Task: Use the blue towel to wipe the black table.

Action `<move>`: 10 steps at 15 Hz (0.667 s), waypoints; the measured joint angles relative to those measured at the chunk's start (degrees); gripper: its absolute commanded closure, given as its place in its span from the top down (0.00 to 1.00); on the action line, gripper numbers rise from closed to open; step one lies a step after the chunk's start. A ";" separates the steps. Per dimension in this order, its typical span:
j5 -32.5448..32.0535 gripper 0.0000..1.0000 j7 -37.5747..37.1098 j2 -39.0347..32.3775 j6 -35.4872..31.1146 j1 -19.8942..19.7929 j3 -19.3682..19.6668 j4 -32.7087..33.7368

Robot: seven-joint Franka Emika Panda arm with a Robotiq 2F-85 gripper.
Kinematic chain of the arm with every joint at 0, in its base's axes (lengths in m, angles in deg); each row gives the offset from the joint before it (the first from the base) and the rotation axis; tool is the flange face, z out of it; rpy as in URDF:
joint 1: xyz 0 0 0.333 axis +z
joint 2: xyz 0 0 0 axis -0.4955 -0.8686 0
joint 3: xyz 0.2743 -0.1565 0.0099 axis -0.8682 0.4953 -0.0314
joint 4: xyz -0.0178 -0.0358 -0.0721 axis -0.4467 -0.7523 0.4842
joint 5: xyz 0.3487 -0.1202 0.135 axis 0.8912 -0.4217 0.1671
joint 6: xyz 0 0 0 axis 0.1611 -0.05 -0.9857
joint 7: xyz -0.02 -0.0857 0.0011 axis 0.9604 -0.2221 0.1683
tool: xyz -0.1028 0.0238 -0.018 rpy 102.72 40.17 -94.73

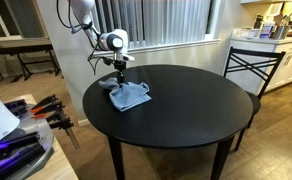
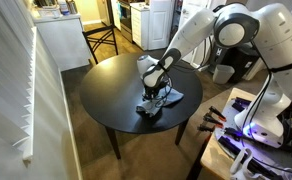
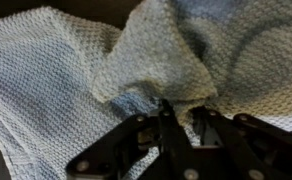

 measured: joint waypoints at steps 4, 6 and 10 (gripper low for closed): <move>-2.47 0.08 -7.65 -3.56 0.83 5.95 0.37 7.05; -3.67 0.08 -11.00 -5.43 0.63 8.00 0.63 10.50; -7.95 0.07 -13.64 -8.73 0.58 10.29 1.94 16.24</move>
